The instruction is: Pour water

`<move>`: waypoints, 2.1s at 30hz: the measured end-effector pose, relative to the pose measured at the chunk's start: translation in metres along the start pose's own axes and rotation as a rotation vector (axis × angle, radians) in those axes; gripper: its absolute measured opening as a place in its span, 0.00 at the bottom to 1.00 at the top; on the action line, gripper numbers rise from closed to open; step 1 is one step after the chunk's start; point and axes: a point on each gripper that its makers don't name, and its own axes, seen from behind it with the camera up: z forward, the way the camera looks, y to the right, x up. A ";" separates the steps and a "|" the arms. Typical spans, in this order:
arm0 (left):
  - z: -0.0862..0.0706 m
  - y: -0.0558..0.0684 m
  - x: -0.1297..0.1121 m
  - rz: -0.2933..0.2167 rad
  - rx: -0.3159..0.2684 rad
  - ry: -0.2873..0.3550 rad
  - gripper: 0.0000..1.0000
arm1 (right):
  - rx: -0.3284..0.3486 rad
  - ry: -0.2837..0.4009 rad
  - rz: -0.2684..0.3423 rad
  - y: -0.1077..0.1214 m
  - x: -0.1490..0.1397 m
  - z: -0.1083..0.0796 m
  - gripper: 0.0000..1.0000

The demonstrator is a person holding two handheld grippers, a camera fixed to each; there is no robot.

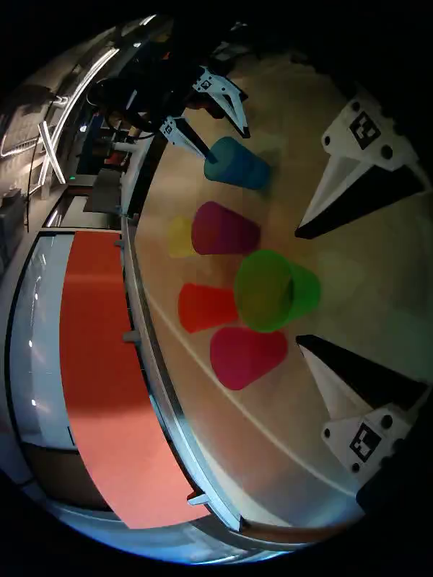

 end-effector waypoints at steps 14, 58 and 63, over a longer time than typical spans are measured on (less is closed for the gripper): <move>0.029 -0.005 0.003 0.026 -0.006 -0.046 0.99 | 0.008 -0.028 -0.005 0.001 0.004 0.026 0.99; 0.045 -0.007 0.023 -0.011 -0.032 -0.002 0.87 | 0.021 -0.001 -0.028 -0.003 0.016 0.039 0.88; 0.035 -0.006 0.029 -0.008 -0.032 0.017 0.87 | 0.019 0.023 -0.024 -0.005 0.021 0.034 0.88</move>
